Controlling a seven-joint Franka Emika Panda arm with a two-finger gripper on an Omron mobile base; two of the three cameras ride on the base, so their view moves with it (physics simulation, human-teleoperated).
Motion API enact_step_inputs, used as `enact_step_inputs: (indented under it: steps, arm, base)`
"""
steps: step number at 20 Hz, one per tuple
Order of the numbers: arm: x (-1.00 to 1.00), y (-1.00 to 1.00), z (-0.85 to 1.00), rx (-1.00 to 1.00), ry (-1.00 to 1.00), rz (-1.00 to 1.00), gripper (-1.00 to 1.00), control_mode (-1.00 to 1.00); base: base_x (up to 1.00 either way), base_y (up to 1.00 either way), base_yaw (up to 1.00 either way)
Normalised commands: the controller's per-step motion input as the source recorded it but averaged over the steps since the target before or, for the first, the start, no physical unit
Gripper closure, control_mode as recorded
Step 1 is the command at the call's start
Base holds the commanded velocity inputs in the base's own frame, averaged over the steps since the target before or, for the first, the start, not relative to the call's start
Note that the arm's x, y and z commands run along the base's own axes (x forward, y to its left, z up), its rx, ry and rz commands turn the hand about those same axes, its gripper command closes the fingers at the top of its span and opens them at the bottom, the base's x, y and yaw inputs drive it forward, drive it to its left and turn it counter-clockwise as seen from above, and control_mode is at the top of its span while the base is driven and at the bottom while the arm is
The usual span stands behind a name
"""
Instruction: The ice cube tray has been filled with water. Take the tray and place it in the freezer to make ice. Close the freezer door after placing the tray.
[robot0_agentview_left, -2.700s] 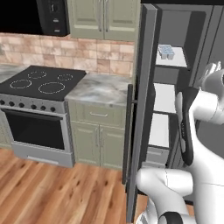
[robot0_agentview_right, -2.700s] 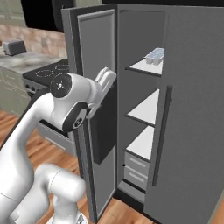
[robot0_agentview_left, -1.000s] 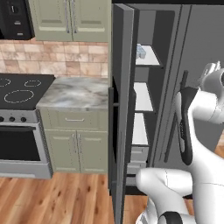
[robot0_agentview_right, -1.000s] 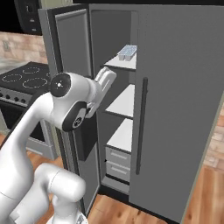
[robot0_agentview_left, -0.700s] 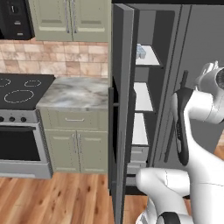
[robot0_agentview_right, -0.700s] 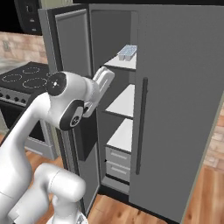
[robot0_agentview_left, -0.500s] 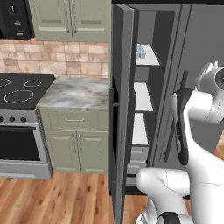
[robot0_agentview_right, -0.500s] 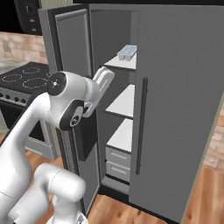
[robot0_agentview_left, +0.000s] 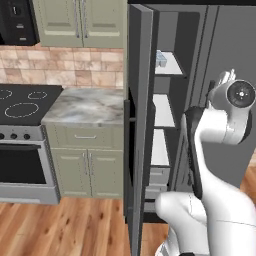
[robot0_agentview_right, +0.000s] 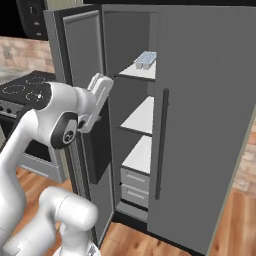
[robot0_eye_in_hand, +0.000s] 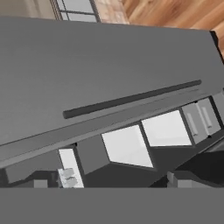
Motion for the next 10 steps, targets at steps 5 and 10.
enact_step_inputs:
  steps: [5, 10]
  arm:
    - [-0.01, 0.84, 0.00, -0.14, -0.03, 0.00, -1.00, -1.00]
    - [-0.03, 0.86, -0.14, -0.16, -0.04, 0.00, -1.00, -1.00]
  base:
    - [0.00, 0.00, 0.00]
    - [0.00, 0.00, 0.00]
